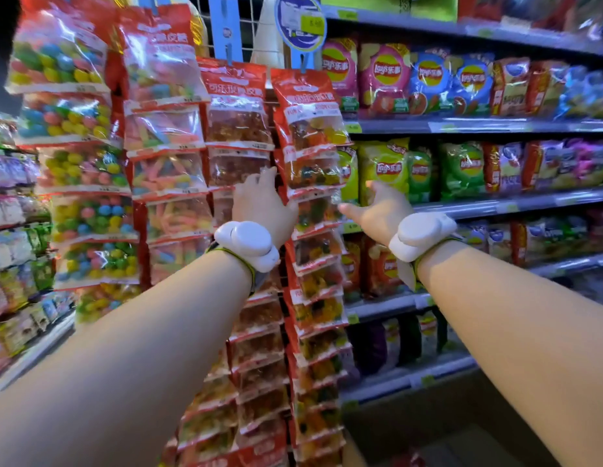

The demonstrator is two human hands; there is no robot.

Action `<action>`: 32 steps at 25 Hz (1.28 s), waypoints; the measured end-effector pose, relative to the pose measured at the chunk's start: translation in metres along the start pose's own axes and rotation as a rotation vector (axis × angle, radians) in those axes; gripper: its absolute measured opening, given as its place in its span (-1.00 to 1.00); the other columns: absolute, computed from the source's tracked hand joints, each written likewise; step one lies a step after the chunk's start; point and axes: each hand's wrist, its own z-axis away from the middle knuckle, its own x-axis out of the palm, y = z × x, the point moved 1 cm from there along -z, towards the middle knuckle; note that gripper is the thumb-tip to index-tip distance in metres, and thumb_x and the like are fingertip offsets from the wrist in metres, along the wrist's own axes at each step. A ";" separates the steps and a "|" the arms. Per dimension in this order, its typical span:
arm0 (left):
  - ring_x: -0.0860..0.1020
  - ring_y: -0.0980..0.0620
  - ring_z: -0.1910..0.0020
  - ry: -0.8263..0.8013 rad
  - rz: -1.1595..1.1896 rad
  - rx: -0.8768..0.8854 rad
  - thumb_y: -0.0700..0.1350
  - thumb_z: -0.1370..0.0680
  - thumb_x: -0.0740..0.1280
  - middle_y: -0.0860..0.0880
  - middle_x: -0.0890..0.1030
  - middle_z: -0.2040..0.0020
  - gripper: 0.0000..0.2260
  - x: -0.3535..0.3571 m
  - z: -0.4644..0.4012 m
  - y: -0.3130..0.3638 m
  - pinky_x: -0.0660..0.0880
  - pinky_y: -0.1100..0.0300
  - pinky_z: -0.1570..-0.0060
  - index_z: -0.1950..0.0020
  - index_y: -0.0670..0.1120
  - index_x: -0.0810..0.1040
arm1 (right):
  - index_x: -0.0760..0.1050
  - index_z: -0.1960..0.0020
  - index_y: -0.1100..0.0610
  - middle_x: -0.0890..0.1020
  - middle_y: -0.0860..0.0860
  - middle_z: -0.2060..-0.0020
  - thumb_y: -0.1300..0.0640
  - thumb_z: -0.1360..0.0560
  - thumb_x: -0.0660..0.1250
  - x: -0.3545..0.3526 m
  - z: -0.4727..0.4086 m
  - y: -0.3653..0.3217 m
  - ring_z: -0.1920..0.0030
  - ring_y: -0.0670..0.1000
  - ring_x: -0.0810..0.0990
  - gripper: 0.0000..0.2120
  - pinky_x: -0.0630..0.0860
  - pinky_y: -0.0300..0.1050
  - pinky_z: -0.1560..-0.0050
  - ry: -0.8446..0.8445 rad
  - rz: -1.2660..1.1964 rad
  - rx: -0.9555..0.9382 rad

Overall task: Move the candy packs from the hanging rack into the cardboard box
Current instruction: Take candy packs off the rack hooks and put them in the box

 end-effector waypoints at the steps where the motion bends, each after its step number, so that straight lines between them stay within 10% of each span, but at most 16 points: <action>1: 0.32 -0.20 -0.40 -0.030 0.008 0.001 0.01 -0.54 0.29 -0.14 0.39 -0.41 -0.44 0.009 0.011 0.007 0.27 -0.03 -0.38 -0.52 -0.05 0.26 | 0.18 -0.49 0.11 0.36 0.04 -0.42 -0.22 -0.43 0.34 -0.002 0.005 0.013 -0.40 0.12 0.36 -0.23 0.40 0.05 -0.32 -0.020 0.014 -0.006; 11: 0.40 -0.21 -0.32 -0.232 0.044 -0.150 0.00 -0.51 0.33 -0.15 0.48 -0.33 -0.43 0.141 0.125 0.105 0.36 0.00 -0.32 -0.49 -0.08 0.30 | 0.10 -0.52 0.11 0.57 0.05 -0.06 -0.21 -0.47 0.30 -0.057 0.069 0.188 0.04 0.12 0.58 -0.23 0.59 0.01 0.17 -0.303 0.184 0.110; 32: 0.41 -0.20 -0.36 -0.863 -0.098 -0.592 0.00 -0.52 0.37 -0.19 0.41 -0.40 -0.35 0.420 0.280 0.073 0.39 0.03 -0.26 -0.52 -0.15 0.19 | 0.25 -0.46 0.22 0.42 0.12 -0.37 -0.06 -0.50 0.34 0.061 0.110 0.479 -0.35 0.14 0.42 -0.35 0.37 -0.11 -0.24 -0.687 0.178 0.637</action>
